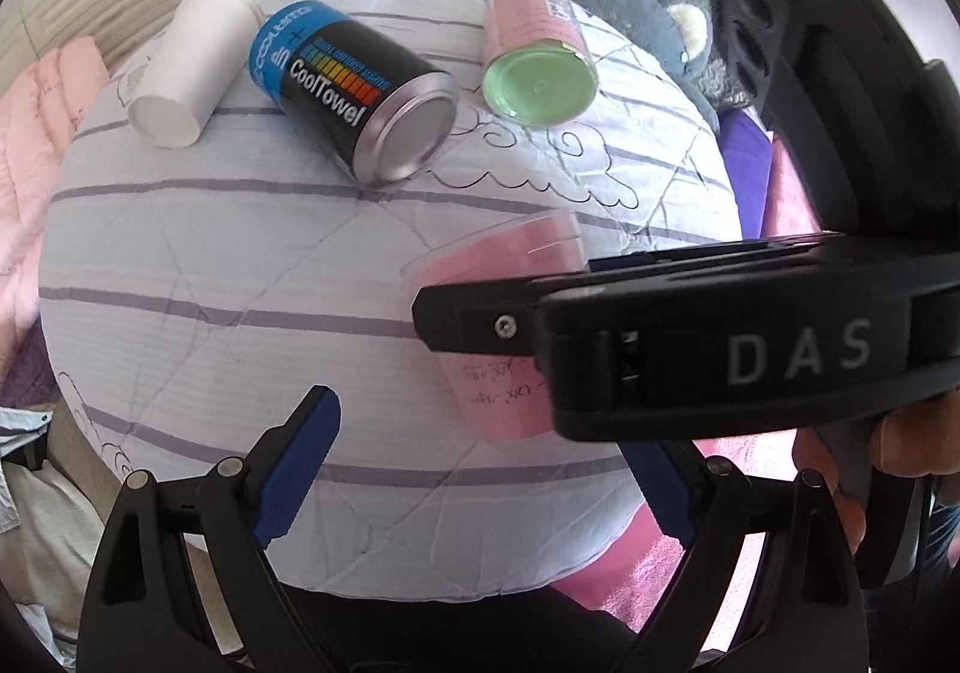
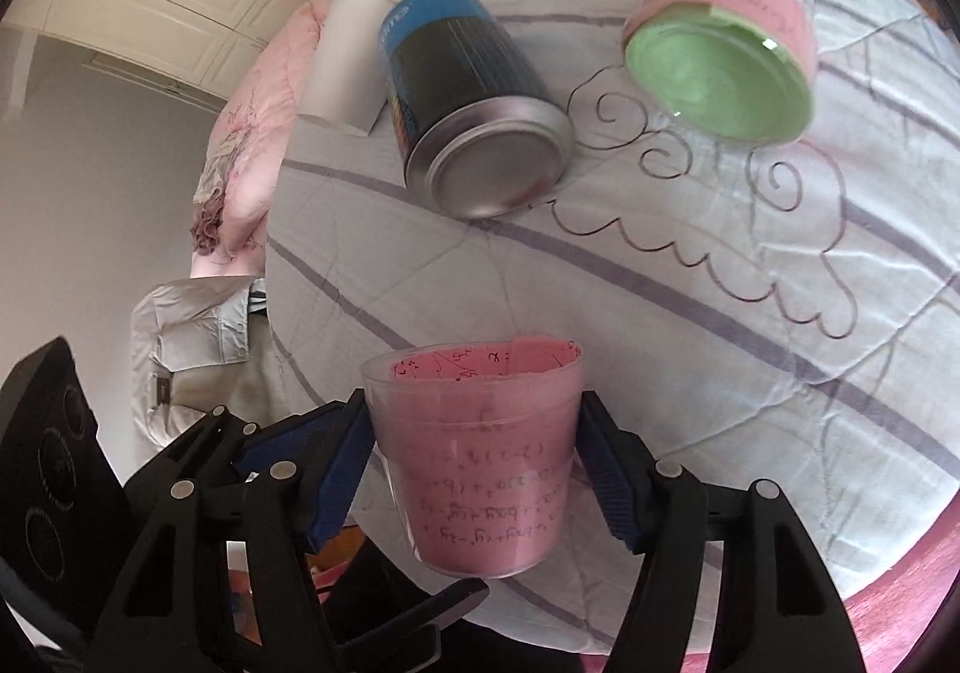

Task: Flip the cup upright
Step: 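Grasp the pink cup with the right tool while the left tool releases it, then rotate the pink cup opening-up with the right tool and set it down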

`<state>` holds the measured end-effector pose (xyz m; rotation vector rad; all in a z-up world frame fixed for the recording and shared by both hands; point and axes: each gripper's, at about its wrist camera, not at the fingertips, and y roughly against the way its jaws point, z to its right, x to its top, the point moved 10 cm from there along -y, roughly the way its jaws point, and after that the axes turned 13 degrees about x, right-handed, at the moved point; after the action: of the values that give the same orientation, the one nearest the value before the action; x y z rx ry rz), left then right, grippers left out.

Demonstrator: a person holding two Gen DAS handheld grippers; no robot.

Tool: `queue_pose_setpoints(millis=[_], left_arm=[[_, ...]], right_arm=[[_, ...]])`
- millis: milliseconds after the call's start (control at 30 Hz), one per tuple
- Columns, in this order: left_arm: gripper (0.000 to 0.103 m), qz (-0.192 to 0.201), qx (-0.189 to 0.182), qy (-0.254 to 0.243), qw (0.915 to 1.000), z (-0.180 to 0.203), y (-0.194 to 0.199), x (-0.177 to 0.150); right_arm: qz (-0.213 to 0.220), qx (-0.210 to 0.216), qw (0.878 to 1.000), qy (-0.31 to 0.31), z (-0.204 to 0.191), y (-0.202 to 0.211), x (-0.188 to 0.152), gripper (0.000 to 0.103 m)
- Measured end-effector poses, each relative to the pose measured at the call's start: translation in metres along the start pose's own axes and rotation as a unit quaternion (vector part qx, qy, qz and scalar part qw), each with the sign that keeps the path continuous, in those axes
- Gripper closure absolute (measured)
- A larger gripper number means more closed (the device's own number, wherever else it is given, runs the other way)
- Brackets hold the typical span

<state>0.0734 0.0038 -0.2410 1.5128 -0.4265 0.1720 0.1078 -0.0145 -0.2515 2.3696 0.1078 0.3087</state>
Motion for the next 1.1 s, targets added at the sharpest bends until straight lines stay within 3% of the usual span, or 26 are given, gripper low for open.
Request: queue_pose_setpoints(millis=[200, 333, 467, 667, 833, 1100], left_arm=[[0.01, 0.037, 0.016, 0.014, 0.9991, 0.002, -0.008, 0.017], [0.01, 0.063, 0.031, 0.033, 0.997, 0.002, -0.018, 0.034], [0.01, 0.052, 0.044, 0.039, 0.9969, 0.002, -0.032, 0.043], [0.01, 0.045, 0.049, 0.043, 0.9969, 0.003, -0.04, 0.033], [0.01, 0.081, 0.061, 0.039, 0.9941, 0.004, -0.031, 0.034], [0.009, 0.124, 0.085, 0.03, 0.9882, 0.001, -0.028, 0.036]], right_arm=[[0.073, -0.027, 0.996, 0.039, 0.001, 0.031, 0.014, 0.036], [0.131, -0.07, 0.986, 0.079, 0.003, 0.052, 0.028, 0.036], [0.168, -0.081, 0.976, 0.11, 0.004, 0.059, 0.037, 0.036], [0.192, -0.119, 0.962, 0.155, 0.011, 0.057, 0.031, 0.036], [0.2, -0.15, 0.95, 0.19, 0.008, 0.056, 0.026, 0.035], [0.211, -0.151, 0.942, 0.212, 0.006, 0.058, 0.017, 0.035]])
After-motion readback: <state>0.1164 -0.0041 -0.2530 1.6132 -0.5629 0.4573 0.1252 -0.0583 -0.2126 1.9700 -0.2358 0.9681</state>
